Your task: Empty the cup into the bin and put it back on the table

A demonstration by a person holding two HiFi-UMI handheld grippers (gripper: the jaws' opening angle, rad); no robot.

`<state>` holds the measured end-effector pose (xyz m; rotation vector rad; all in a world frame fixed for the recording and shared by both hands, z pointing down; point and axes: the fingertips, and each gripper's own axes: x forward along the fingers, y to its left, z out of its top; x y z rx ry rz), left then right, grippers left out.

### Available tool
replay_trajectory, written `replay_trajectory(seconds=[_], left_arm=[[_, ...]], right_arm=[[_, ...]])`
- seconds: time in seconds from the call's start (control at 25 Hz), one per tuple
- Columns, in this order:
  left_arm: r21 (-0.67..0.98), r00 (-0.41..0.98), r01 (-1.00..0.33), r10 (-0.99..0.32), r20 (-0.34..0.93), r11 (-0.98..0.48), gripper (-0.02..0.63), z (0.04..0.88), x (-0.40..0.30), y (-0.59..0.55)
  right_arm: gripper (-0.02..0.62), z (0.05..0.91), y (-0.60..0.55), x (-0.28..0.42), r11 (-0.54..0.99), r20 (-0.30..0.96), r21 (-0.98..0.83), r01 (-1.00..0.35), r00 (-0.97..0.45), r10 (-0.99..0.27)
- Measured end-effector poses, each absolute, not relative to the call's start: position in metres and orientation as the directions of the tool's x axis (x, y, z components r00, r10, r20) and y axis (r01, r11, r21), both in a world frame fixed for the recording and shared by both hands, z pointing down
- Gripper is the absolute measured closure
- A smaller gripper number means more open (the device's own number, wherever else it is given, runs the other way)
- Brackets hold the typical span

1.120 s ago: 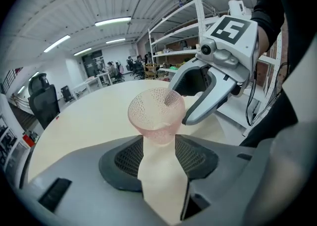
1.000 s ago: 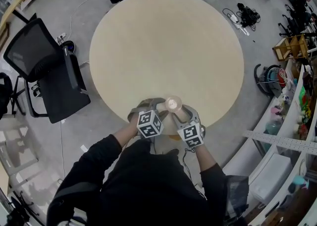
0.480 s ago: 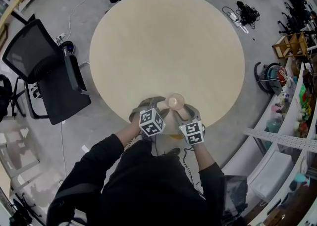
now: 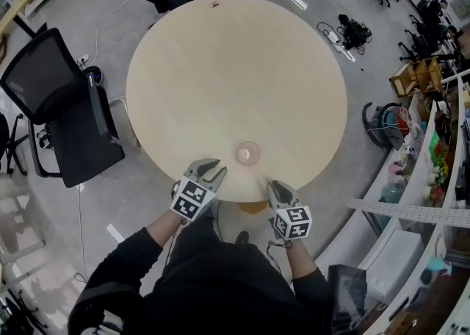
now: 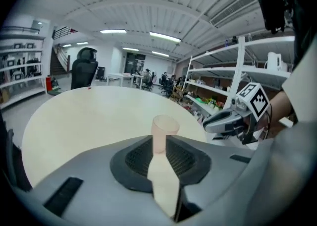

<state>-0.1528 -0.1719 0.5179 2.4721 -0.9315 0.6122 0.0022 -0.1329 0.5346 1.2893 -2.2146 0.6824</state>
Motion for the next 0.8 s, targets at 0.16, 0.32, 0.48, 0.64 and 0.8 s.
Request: replay_trajectory(seconds=[0.16, 0.32, 0.48, 0.64, 0.8], left_arm=[[0.366, 0.778, -0.620, -0.480, 0.406, -0.694, 0.584, 0.468, -0.125, -0.117], [0.319, 0.766, -0.637, -0.528, 0.367, -0.702, 0.584, 0.429, -0.084, -0.063], [0.321, 0.710, -0.704, -0.616, 0.341, -0.634, 0.584, 0.403, -0.045, -0.017], [0.339, 0.665, -0.746, -0.668, 0.334, -0.573, 0.584, 0.395, 0.000, 0.036], [0.329, 0.654, -0.756, -0.671, 0.348, -0.566, 0.584, 0.391, 0.035, 0.076]], right_arm=[[0.580, 0.507, -0.106, -0.009, 0.449, 0.538, -0.357, -0.819, -0.574, -0.618], [0.580, 0.469, -0.075, -0.012, 0.552, 0.436, -0.383, -0.740, -0.672, -0.598], [0.580, 0.424, -0.034, 0.007, 0.616, 0.323, -0.382, -0.689, -0.724, -0.609], [0.580, 0.397, 0.008, 0.047, 0.641, 0.277, -0.356, -0.680, -0.732, -0.622], [0.580, 0.385, 0.037, 0.081, 0.648, 0.270, -0.333, -0.685, -0.728, -0.630]])
